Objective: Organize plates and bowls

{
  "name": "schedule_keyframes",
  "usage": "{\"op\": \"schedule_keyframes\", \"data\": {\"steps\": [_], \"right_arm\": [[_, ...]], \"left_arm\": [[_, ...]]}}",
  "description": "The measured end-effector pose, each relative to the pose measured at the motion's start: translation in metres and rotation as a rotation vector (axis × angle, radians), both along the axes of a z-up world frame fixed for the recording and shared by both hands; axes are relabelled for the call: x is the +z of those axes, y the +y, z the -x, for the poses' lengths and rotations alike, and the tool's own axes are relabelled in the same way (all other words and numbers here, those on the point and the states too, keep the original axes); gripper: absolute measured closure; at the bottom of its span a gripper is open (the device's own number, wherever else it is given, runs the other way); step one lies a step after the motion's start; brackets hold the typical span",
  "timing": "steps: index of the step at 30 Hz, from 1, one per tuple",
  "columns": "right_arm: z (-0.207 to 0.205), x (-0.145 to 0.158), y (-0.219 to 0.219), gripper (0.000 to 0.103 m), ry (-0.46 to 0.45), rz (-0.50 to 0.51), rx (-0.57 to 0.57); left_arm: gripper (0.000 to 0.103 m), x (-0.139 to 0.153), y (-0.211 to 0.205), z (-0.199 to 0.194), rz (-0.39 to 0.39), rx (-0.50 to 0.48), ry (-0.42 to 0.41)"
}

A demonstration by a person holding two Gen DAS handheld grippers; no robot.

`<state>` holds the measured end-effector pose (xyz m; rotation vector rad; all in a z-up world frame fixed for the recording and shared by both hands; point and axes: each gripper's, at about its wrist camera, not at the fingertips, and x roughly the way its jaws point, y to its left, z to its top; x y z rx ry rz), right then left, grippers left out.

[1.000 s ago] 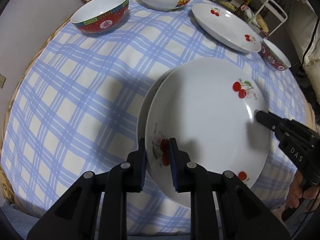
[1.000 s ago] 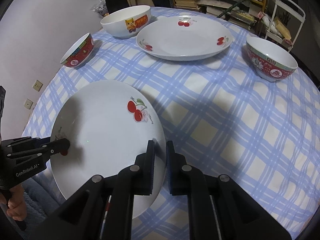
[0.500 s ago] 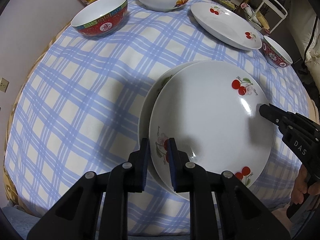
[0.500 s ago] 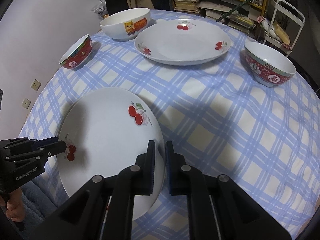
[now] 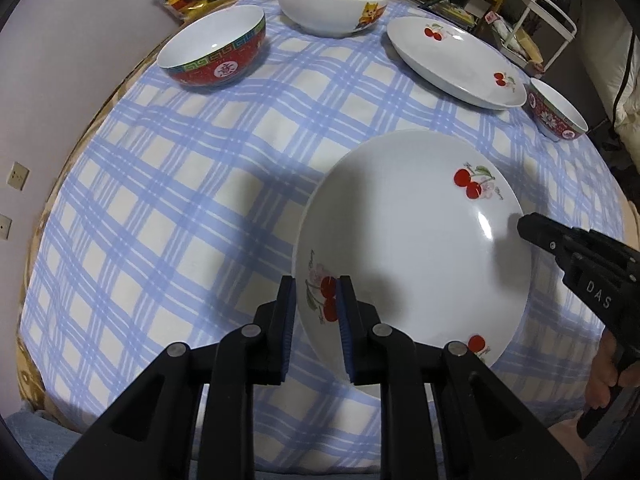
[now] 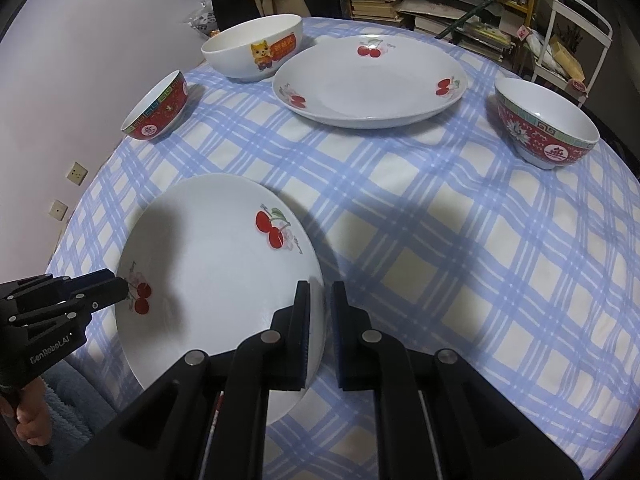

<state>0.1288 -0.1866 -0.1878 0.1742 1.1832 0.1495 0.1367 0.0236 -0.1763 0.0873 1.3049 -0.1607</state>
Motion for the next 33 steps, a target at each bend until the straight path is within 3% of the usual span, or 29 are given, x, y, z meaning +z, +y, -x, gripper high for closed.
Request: {"op": "schedule_keyframes", "data": {"steps": [6, 10, 11, 14, 16, 18, 20, 25, 33], "right_arm": [[-0.001, 0.006, -0.003, 0.091, -0.017, 0.003, -0.02], [-0.009, 0.017, -0.009, 0.087, -0.05, 0.014, -0.023], [-0.013, 0.021, -0.01, 0.079, -0.059, 0.024, -0.016], [-0.027, 0.032, -0.014, 0.043, -0.097, 0.073, 0.007], [-0.037, 0.04, -0.019, 0.032, -0.138, 0.112, 0.013], [-0.049, 0.045, -0.026, 0.016, -0.156, 0.12, 0.021], [-0.064, 0.05, -0.035, 0.009, -0.172, 0.11, 0.021], [-0.098, 0.057, -0.056, 0.009, -0.185, 0.103, 0.016], [-0.156, 0.048, -0.088, 0.009, -0.116, 0.103, -0.019]], "left_arm": [[0.081, 0.005, 0.0, -0.002, 0.01, 0.016, -0.016], [0.072, 0.01, -0.001, -0.014, 0.014, 0.036, -0.021], [0.07, 0.011, -0.001, -0.018, 0.018, 0.04, -0.022], [0.049, 0.019, -0.003, -0.033, 0.016, 0.052, -0.04], [0.026, 0.023, -0.006, -0.044, 0.001, 0.056, -0.051], [0.022, 0.026, -0.009, -0.057, -0.002, 0.06, -0.063], [0.022, 0.026, -0.013, -0.07, 0.004, 0.06, -0.063], [0.022, 0.027, -0.029, -0.104, 0.049, 0.073, -0.075], [0.022, 0.014, -0.051, -0.151, 0.072, 0.101, -0.072]]}}
